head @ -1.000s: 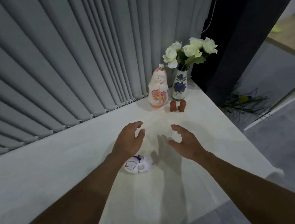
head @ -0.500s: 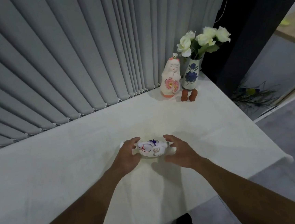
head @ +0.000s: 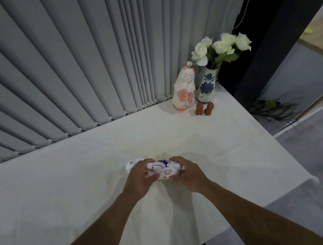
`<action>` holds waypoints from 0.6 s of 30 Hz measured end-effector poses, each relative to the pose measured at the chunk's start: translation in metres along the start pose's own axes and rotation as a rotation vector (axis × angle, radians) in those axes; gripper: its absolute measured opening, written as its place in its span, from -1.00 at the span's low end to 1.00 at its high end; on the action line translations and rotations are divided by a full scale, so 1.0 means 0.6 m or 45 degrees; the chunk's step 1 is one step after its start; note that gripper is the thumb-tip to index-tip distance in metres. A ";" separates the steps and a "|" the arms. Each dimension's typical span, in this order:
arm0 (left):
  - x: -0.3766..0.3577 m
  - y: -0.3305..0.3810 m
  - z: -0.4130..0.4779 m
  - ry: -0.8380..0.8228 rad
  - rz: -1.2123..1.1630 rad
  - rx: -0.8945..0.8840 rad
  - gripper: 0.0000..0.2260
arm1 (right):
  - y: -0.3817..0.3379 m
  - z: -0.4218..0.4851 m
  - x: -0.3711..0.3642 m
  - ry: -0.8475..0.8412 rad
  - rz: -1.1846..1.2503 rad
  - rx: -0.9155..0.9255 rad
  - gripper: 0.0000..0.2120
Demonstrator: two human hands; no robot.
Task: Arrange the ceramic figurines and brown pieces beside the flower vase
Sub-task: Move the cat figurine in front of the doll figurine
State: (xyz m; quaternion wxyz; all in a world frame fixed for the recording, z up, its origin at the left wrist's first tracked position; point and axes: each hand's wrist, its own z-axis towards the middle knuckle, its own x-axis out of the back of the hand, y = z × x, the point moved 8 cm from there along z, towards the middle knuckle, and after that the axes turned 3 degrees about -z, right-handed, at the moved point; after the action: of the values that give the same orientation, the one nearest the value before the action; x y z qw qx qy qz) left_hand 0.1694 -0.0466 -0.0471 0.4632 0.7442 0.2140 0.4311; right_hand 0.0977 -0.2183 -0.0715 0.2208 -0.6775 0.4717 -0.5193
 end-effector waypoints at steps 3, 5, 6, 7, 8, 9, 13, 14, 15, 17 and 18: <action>-0.006 -0.005 0.008 -0.023 -0.004 0.033 -0.66 | 0.003 0.003 0.000 -0.015 -0.017 0.002 -0.42; -0.007 -0.006 0.013 -0.021 0.061 0.049 -0.63 | 0.005 0.006 -0.001 -0.015 0.001 0.005 -0.42; -0.007 -0.007 0.017 -0.025 0.110 0.045 -0.62 | 0.006 0.007 0.000 -0.015 0.010 0.011 -0.42; -0.008 -0.004 0.022 -0.041 0.168 0.022 -0.62 | 0.007 0.008 0.001 -0.018 0.019 0.012 -0.42; -0.011 0.002 0.026 -0.070 0.231 -0.012 -0.64 | 0.008 0.010 0.003 -0.022 0.030 0.012 -0.41; -0.014 0.009 0.029 -0.095 0.283 -0.048 -0.67 | 0.010 0.012 0.005 -0.024 0.045 0.009 -0.41; -0.018 0.033 0.044 0.005 0.263 -0.047 -0.75 | 0.018 0.025 0.036 0.039 0.211 -0.048 -0.42; -0.020 0.040 0.051 0.049 0.242 -0.031 -0.76 | 0.020 0.032 0.051 0.069 0.261 -0.063 -0.44; -0.024 0.049 0.060 0.089 0.219 -0.009 -0.76 | 0.023 0.040 0.066 0.102 0.321 -0.071 -0.47; -0.034 0.065 0.084 0.155 0.183 0.039 -0.76 | 0.026 0.057 0.097 0.163 0.398 -0.059 -0.50; -0.041 0.072 0.099 0.179 0.187 0.059 -0.76 | 0.025 0.065 0.114 0.185 0.373 -0.044 -0.50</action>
State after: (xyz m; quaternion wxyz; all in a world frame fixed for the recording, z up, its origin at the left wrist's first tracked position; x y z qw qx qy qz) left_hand 0.2026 -0.1150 -0.0320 0.3968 0.7363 0.2010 0.5100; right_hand 0.1280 -0.2919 -0.0639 0.2479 -0.5658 0.5891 -0.5210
